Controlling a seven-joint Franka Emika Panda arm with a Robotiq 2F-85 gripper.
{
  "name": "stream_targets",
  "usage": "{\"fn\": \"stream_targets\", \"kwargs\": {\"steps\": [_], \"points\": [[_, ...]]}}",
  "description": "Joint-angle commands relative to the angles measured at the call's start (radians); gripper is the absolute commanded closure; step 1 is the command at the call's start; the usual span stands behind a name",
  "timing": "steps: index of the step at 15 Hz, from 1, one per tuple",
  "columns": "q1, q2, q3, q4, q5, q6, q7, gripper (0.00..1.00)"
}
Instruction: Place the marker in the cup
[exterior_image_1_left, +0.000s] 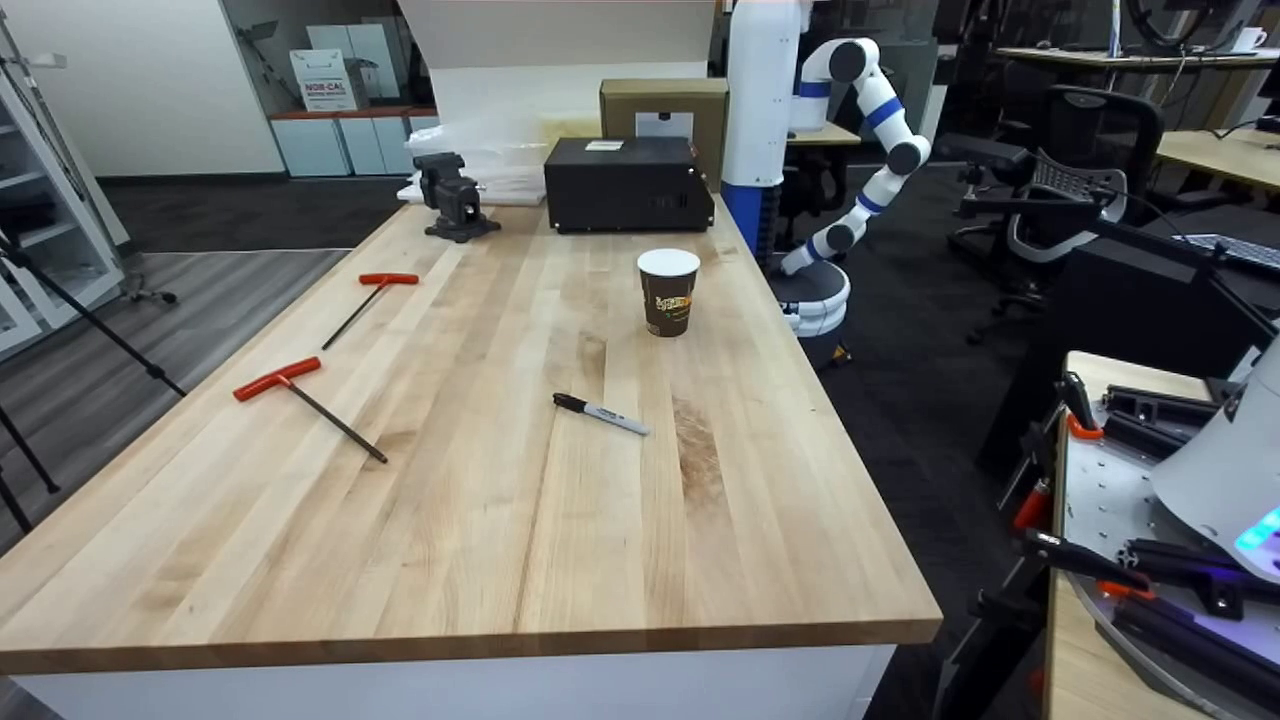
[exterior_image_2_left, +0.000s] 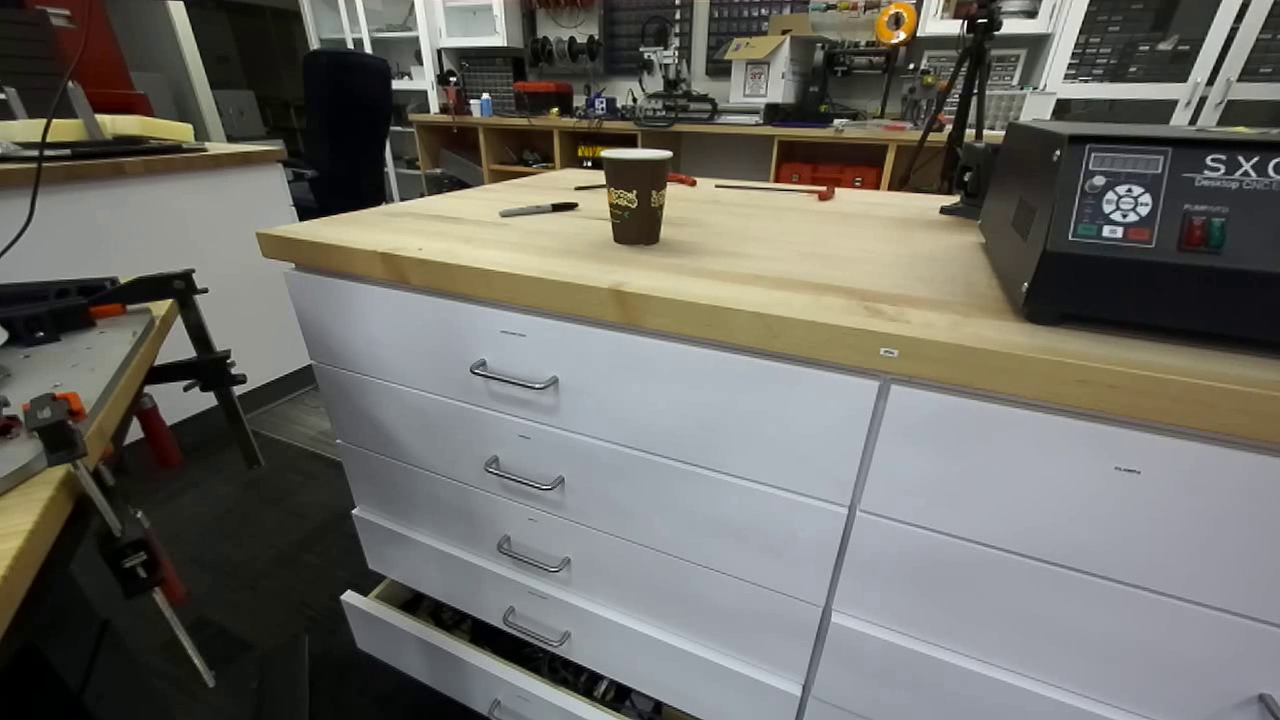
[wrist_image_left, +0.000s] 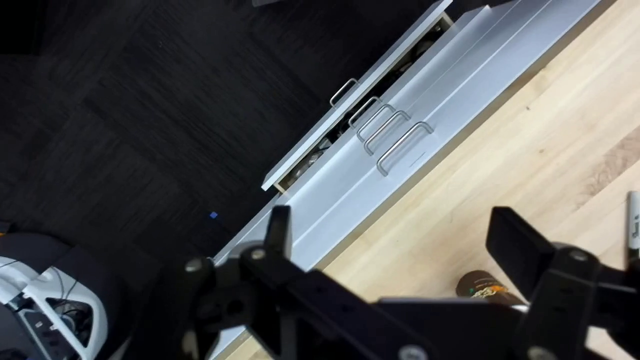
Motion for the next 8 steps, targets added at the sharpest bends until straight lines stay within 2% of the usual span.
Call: {"fn": "stream_targets", "kwargs": {"steps": [1,5,8], "points": [[0.065,-0.038,0.064,-0.099,0.057,0.024,0.002,0.00],[0.170,-0.050,0.153,-0.194,0.151,0.078,-0.007,0.00],[0.245,-0.011,0.231,-0.240,0.201,0.225,0.018,0.00]]}}
